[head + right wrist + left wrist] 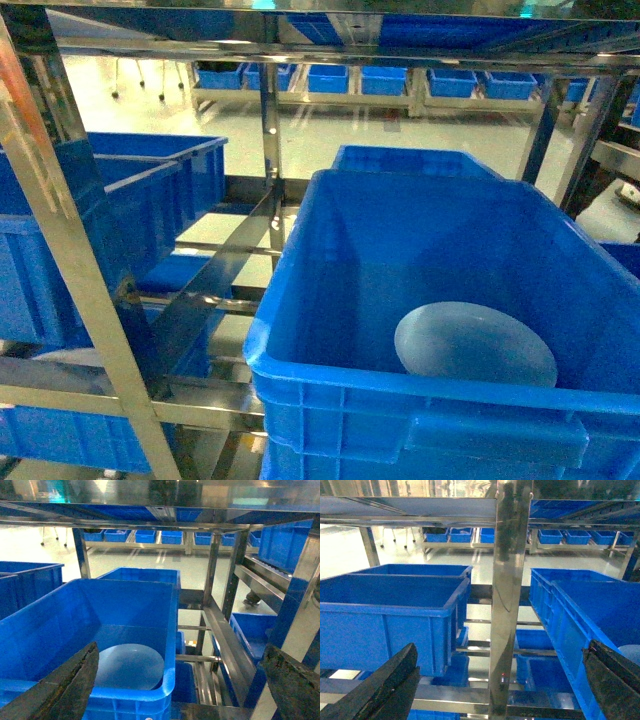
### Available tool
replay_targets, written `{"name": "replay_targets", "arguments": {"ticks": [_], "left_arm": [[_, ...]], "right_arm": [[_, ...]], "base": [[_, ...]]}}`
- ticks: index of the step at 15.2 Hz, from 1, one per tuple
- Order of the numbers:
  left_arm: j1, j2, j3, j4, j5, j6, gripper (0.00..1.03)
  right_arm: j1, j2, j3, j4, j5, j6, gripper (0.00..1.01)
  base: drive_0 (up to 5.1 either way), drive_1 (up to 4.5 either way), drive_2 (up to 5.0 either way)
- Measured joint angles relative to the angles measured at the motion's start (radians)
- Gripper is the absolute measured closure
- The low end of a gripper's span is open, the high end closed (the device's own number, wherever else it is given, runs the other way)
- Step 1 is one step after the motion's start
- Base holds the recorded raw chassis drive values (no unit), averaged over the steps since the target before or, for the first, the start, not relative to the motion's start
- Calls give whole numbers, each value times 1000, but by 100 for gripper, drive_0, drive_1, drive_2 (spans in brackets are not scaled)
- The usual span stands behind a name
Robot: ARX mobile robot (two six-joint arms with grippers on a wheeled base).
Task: Place blue tray on left shelf second layer neatly
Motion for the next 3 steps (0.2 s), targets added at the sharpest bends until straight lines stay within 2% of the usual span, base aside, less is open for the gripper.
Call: {"name": "replay_targets", "arguments": {"ticks": [3], "left_arm": [[0,0,0,0,0,0,5]], "right_arm": [[0,0,0,0,0,0,3]], "base": [[0,0,0]]}}
